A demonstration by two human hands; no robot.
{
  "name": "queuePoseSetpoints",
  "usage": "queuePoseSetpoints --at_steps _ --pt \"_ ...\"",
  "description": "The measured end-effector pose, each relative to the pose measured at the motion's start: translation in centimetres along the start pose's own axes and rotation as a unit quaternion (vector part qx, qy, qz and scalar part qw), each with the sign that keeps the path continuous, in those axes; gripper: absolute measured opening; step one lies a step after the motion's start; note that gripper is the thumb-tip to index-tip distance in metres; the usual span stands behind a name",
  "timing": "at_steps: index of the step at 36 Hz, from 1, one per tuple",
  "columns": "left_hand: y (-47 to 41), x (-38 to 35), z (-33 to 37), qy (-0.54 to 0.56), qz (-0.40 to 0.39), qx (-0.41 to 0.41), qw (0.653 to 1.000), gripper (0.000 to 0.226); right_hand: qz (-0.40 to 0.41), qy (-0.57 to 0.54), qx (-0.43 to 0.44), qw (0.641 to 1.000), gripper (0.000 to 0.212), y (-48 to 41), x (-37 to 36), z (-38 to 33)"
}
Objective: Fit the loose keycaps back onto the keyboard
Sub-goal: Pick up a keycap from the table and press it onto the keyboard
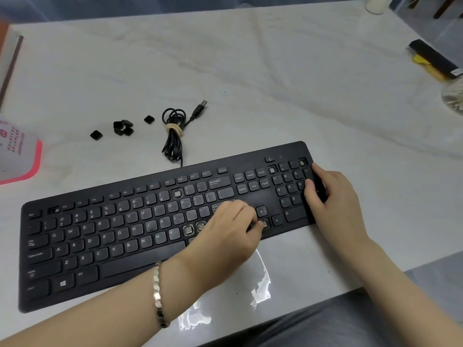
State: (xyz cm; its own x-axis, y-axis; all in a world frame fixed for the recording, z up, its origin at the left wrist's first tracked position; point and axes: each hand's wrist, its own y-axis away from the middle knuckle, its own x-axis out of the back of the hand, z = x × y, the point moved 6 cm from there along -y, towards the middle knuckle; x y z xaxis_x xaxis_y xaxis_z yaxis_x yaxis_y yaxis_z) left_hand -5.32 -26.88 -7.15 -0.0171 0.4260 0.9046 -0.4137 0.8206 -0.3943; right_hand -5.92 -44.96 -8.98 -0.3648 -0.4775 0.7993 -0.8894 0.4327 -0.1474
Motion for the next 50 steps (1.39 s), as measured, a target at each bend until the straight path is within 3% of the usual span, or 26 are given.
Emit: queuePoseSetpoints --at_steps 10,13,20,37,50 --pt "0.0 -0.1 0.2 -0.015 -0.001 -0.009 1.000 0.012 0.006 0.004 0.004 1.000 0.038 0.0 -0.1 0.1" --pt "0.2 -0.2 0.2 0.008 0.008 -0.007 1.000 0.004 0.006 0.001 0.004 1.000 0.038 0.0 -0.1 0.1" --pt "0.8 -1.0 -0.6 0.047 -0.006 0.028 0.998 0.011 0.012 0.005 0.009 1.000 0.043 0.0 -0.2 0.1" --pt "1.3 -0.8 -1.7 0.014 0.000 -0.048 0.999 0.028 0.017 0.001 0.011 1.000 0.038 0.1 -0.3 0.2" --pt "0.3 -0.7 -1.6 0.063 0.012 -0.021 0.998 0.015 -0.005 -0.001 0.000 1.000 0.040 0.1 -0.2 0.0"
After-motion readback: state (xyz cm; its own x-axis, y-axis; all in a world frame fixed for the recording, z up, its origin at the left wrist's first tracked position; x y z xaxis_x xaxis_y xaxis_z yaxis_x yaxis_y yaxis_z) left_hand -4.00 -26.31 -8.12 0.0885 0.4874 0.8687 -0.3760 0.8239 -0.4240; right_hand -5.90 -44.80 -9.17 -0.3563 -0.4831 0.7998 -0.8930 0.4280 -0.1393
